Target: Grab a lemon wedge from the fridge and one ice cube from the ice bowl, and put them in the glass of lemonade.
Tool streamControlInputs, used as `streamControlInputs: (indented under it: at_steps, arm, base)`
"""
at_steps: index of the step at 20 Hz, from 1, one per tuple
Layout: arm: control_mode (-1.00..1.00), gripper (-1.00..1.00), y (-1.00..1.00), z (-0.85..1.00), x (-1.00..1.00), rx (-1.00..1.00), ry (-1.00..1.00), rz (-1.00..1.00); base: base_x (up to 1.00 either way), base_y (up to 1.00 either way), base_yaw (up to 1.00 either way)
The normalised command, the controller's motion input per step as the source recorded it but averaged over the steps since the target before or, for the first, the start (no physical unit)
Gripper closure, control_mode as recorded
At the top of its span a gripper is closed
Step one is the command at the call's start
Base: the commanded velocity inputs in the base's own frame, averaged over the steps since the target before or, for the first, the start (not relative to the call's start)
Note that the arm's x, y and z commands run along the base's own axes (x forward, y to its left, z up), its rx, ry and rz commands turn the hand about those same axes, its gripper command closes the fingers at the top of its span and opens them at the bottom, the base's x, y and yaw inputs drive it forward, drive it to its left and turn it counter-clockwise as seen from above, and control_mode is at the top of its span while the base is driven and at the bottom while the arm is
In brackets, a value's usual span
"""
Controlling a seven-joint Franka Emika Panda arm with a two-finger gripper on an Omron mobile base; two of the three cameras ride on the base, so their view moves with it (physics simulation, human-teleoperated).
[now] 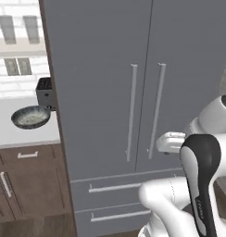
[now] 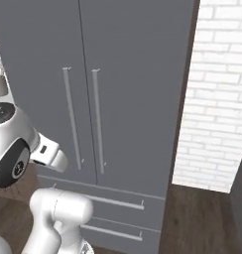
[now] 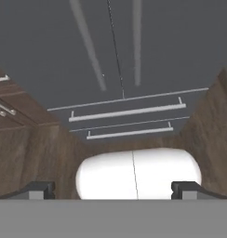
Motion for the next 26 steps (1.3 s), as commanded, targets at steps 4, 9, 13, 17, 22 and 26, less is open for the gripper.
streamControlInputs:
  at_steps: [4, 9, 13, 17, 22, 26]
  arm:
    - [1.00, -1.00, 0.00, 0.00, 0.00, 0.00, 0.00, 0.00]
    - [1.00, -1.00, 0.00, 0.00, 0.00, 0.00, 0.00, 0.00]
    - [1.00, -1.00, 0.00, 0.00, 0.00, 0.00, 0.00, 0.00]
    - [1.00, -1.00, 0.00, 0.00, 0.00, 0.00, 0.00, 0.00]
    - [1.00, -1.00, 0.00, 0.00, 0.00, 0.00, 0.00, 0.00]
    - [1.00, -1.00, 0.00, 0.00, 0.00, 0.00, 0.00, 0.00]
  base:
    - [-0.26, -0.01, 0.08]
    - [-0.57, 0.02, -0.11]
    - [-0.40, 0.11, -0.24]
    - [-0.65, 0.01, -0.18]
    - [-0.38, 0.31, -0.01]
    - [0.14, 0.08, 0.00]
